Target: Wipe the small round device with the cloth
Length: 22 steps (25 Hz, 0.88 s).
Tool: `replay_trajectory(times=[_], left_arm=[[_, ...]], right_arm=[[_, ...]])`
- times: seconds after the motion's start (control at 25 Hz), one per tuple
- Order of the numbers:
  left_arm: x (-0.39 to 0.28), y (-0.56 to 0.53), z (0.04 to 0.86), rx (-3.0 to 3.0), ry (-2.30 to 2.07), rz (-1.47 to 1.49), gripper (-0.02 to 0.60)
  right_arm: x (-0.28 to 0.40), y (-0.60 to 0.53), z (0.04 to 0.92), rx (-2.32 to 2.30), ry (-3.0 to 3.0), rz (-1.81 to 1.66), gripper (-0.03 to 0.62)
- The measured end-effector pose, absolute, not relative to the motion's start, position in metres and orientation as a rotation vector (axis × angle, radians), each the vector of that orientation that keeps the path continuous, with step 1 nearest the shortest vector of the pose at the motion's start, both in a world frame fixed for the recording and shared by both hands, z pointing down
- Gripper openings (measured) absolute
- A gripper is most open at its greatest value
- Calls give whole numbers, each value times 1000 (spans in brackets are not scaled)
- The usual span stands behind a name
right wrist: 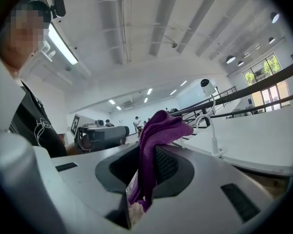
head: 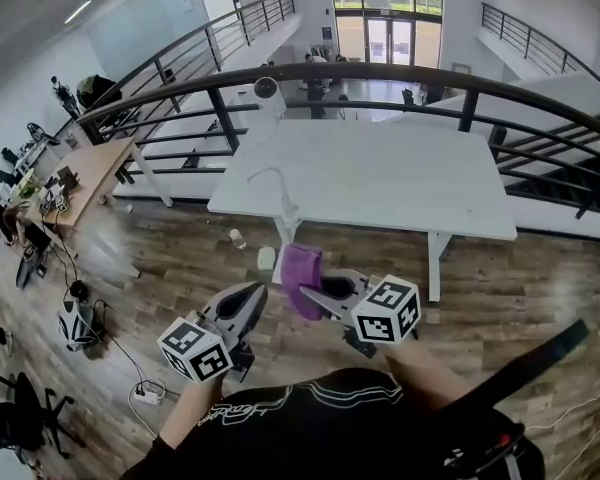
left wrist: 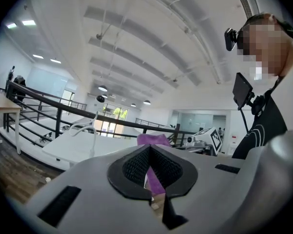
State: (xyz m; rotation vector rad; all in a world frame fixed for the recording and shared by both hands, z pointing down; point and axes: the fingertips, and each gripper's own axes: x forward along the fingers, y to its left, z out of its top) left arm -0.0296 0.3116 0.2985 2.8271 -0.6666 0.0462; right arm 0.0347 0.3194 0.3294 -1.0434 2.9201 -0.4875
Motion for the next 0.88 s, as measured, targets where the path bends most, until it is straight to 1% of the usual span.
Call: replay_trajectory(times=[0.32,0.52,0.72,0.88], left_arm=[[-27,269,339,2788,-605,59,8],[-22,228,342,2788,-612,43,8],[-6,160,335,2801,-636,30,8],[20,95,340,2797,-674,31,8]], right_arm=[[40,281,364,-1131,2918,-489,63],[45,240,369,-1112,2909,-492,63],[66,172,353,-1084,2896,-437,63],[91,109,354,-1063,2918,-394,63]])
